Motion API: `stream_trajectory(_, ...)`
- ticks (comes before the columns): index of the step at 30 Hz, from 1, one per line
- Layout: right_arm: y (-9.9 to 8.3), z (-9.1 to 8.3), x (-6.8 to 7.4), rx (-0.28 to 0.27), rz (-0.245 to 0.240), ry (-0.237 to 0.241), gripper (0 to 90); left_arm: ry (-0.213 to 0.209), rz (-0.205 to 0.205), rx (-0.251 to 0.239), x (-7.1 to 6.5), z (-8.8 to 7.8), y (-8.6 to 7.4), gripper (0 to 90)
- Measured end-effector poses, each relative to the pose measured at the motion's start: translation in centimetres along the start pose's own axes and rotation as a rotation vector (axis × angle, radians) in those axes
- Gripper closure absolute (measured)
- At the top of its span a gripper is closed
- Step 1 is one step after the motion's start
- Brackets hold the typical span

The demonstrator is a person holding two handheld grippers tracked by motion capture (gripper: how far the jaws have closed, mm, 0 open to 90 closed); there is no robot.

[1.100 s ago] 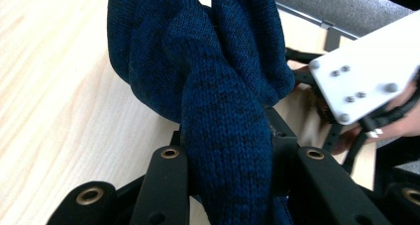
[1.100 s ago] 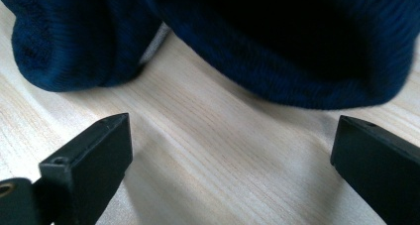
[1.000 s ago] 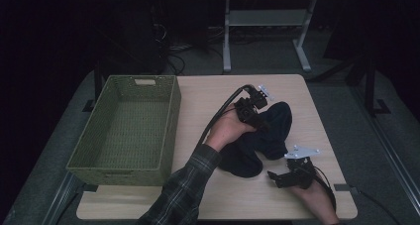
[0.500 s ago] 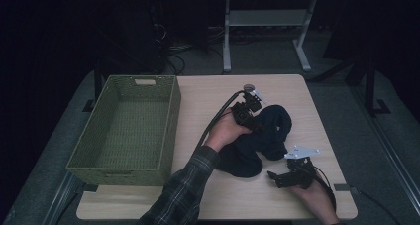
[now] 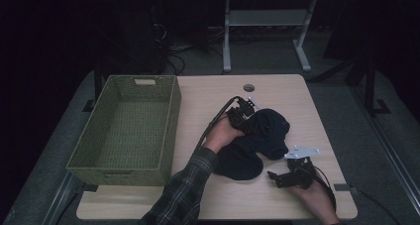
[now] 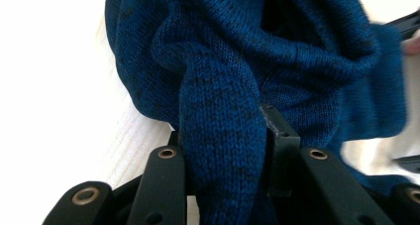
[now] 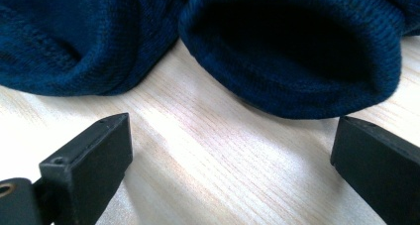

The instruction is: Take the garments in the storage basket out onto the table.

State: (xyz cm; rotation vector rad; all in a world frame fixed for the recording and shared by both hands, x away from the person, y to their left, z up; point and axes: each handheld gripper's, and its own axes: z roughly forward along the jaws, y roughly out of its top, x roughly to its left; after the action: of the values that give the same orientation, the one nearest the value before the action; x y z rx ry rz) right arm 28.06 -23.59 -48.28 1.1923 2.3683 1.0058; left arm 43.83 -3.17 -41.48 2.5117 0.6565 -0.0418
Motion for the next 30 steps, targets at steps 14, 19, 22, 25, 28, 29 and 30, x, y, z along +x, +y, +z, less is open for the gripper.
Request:
stream_trajectory(14, 0.0, 0.0, 0.0, 0.0, 0.0, 0.0, 2.3, 0.037, 0.005, -0.018, 0.3, -0.5, -0.6, 55.9)
stream_trajectory(19, 0.0, 0.0, 0.0, 0.0, 0.002, 0.001, 2.3, 0.072, 0.016, -0.048, -0.1, -2.7, -0.6, 42.4)
stream_trajectory(22, 0.0, 0.0, 0.0, 0.0, 0.003, 0.0, 2.3, 0.081, 0.016, -0.063, -0.2, -3.9, -0.7, 36.8)
stream_trajectory(25, 0.0, 0.0, 0.0, 0.001, 0.006, 0.002, 2.3, 0.096, 0.02, -0.076, -0.3, -5.0, -1.0, 34.4)
stream_trajectory(28, 0.0, 0.0, 0.0, 0.002, 0.006, 0.001, 2.3, 0.11, 0.021, -0.084, -0.4, -6.1, -1.3, 34.4)
stream_trajectory(29, 0.0, 0.0, 0.0, 0.002, 0.006, 0.001, 2.3, 0.114, 0.02, -0.087, -0.5, -6.4, -1.5, 34.5)
stream_trajectory(30, 0.0, 0.0, 0.0, 0.002, 0.006, 0.001, 2.3, 0.117, 0.021, -0.087, -0.5, -6.7, -1.6, 34.5)
